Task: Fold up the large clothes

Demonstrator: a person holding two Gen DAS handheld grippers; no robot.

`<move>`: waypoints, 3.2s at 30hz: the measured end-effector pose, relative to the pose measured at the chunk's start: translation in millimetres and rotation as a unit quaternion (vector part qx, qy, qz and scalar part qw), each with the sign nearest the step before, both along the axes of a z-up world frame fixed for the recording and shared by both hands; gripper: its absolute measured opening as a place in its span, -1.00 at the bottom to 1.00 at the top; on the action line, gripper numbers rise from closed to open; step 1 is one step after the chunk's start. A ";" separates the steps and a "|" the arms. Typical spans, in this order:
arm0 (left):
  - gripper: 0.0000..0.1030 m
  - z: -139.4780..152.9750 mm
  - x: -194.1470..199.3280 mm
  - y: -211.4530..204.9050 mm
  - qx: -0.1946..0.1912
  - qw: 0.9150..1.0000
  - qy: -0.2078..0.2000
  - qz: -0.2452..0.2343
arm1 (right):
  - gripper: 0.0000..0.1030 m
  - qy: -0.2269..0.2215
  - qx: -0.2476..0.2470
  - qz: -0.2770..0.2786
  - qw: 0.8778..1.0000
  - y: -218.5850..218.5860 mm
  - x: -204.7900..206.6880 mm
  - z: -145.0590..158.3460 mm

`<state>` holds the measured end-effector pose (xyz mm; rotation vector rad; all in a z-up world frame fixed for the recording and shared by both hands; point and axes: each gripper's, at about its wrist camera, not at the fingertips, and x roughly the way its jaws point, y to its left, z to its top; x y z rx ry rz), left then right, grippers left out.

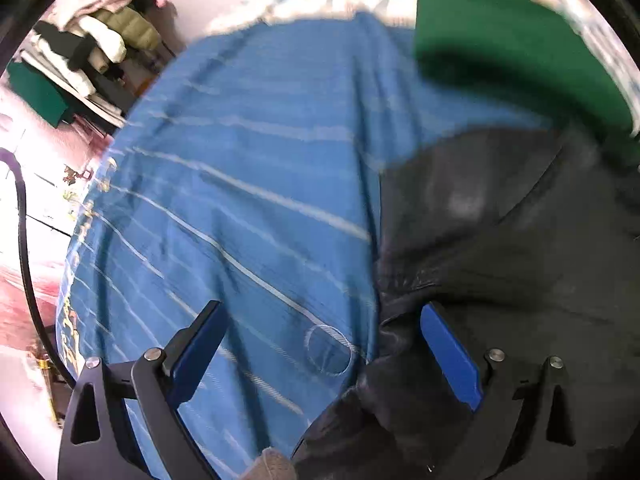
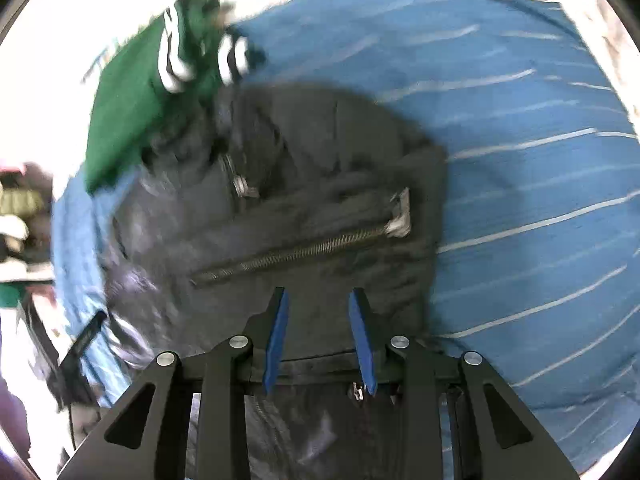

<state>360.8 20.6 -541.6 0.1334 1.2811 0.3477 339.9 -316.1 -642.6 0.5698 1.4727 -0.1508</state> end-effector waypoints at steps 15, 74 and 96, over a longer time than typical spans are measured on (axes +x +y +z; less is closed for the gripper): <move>1.00 9.6 -7.4 9.3 -0.023 0.999 -0.030 0.030 | -0.10 0.059 -0.018 0.002 0.998 -23.3 -7.1 1.6; 1.00 5.7 -295.8 -395.2 0.237 0.968 0.084 -0.023 | 0.38 0.134 -0.105 0.131 0.977 -298.9 -116.5 17.9; -0.76 11.1 -231.5 -318.3 0.164 0.984 0.070 0.001 | 0.69 0.024 0.162 0.118 0.979 -233.2 -49.9 -12.0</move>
